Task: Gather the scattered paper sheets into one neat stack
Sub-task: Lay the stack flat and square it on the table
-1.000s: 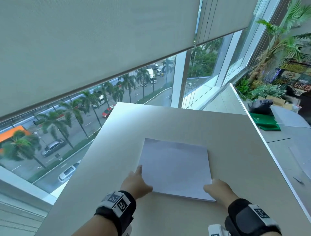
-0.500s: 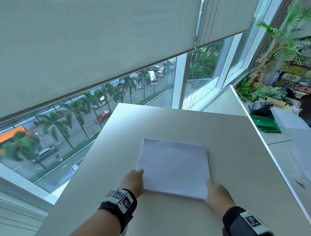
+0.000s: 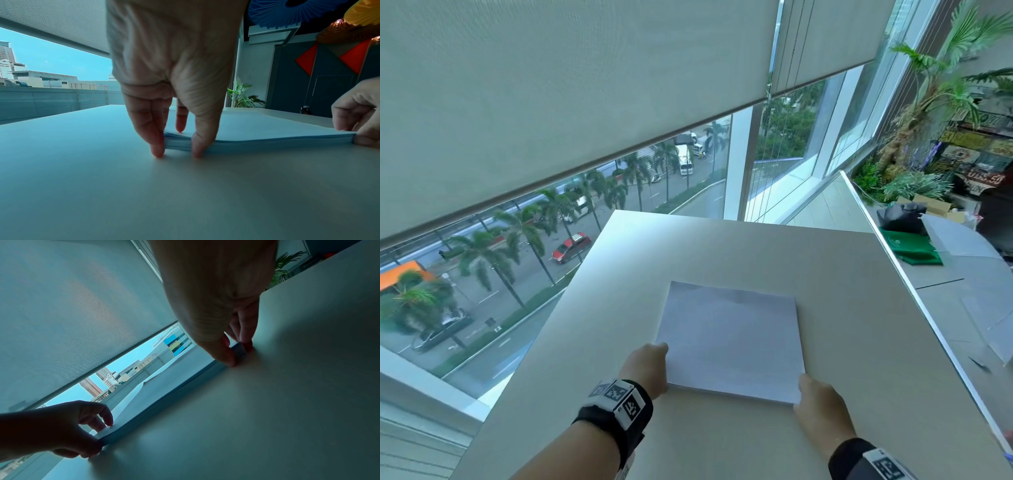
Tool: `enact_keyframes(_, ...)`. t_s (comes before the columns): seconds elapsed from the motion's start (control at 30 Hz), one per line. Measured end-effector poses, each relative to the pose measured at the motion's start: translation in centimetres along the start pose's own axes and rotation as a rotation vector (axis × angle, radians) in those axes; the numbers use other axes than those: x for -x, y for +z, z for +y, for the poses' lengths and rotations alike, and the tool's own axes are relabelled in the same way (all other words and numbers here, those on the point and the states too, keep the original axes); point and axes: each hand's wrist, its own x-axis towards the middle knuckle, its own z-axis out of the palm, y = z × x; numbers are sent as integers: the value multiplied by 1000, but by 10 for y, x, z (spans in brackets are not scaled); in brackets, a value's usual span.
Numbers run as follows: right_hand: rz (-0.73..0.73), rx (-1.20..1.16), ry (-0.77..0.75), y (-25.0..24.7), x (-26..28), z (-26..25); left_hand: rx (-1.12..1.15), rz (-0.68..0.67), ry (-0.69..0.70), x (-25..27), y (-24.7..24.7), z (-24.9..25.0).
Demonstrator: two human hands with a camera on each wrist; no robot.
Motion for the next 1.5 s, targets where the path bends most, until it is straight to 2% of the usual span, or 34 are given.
enact_keyframes(0.13, -123, -79, 3, -10, -4, -2, 49, -20, -42, -1, 0, 0)
enact_keyframes(0.23, -297, -251, 70, -21, -23, 2, 100, -58, -74, -3, 2, -2)
enact_keyframes(0.33, -371, -408, 136, -31, -44, 5, 159, -82, -57, -7, 7, -3)
enact_keyframes(0.5, -376, -544, 262, -40, -79, 3, 167, -115, -36, -12, 5, 1)
enact_keyframes(0.77, -354, -427, 219, -56, -127, -14, 151, -123, -55, -19, 8, 3)
enact_keyframes(0.9, -400, -482, 234, -56, -140, -20, 140, -103, -56, -20, 10, 2)
enact_keyframes(1.17, -444, -581, 346, -55, -142, -25, 112, -72, -64, -23, 14, 2)
enact_keyframes(1.5, -427, -694, 322, -46, -127, -16, 127, -79, -68, -19, 14, 2)
